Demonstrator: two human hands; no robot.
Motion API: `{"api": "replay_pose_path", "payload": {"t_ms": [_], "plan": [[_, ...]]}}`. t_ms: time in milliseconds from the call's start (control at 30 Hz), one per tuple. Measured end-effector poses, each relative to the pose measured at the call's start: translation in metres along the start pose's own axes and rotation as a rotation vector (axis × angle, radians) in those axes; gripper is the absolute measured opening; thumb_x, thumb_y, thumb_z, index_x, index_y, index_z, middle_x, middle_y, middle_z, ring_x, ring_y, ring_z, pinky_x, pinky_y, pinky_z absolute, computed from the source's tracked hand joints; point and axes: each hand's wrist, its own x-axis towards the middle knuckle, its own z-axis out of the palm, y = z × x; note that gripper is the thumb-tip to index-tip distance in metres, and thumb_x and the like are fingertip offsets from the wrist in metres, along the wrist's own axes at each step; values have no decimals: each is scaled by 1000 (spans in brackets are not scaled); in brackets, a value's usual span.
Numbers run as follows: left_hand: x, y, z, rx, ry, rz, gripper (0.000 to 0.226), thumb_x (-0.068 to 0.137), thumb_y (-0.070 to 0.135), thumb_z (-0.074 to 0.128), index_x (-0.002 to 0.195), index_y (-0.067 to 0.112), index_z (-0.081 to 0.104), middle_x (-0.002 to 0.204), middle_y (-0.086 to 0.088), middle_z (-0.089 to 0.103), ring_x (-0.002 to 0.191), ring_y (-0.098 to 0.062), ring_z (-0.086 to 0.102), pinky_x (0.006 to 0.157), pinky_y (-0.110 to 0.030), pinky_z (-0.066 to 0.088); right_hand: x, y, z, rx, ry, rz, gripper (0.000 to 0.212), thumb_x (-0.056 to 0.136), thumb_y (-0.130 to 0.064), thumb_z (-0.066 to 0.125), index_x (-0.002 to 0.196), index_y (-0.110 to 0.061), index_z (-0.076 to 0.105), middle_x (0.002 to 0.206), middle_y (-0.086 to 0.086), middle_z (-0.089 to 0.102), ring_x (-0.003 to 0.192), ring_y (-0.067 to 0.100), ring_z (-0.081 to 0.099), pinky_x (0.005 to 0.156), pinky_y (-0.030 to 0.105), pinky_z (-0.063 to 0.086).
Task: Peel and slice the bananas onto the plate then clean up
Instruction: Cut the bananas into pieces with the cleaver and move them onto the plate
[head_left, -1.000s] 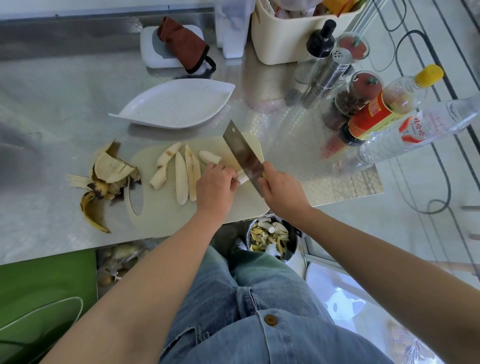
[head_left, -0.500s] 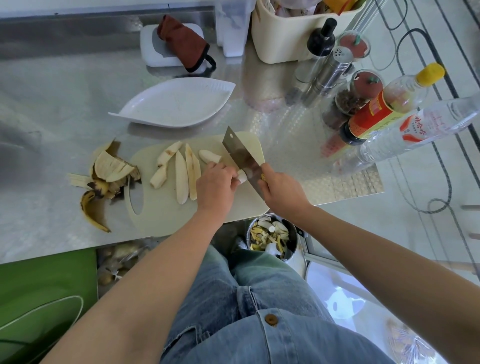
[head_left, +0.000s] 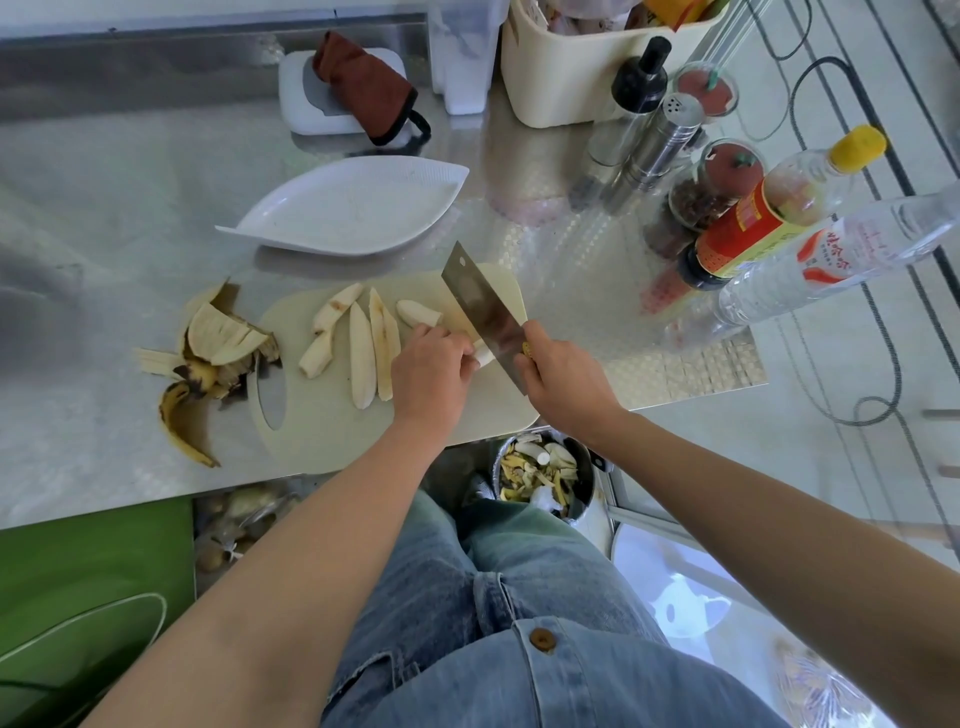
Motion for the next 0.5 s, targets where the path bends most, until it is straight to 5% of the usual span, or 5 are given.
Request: {"api": "replay_pose_path", "payload": {"t_ms": [500], "plan": [[-1,0,0,-11,1,-11,14,84,25,72,96,17,72,90,-1,68,92,-20,53,62,-27,30,-2,1,6,-25,7,14,17,100,-20,37,111,-9,42,71,3,49,57,24,46,51,29,27]]}}
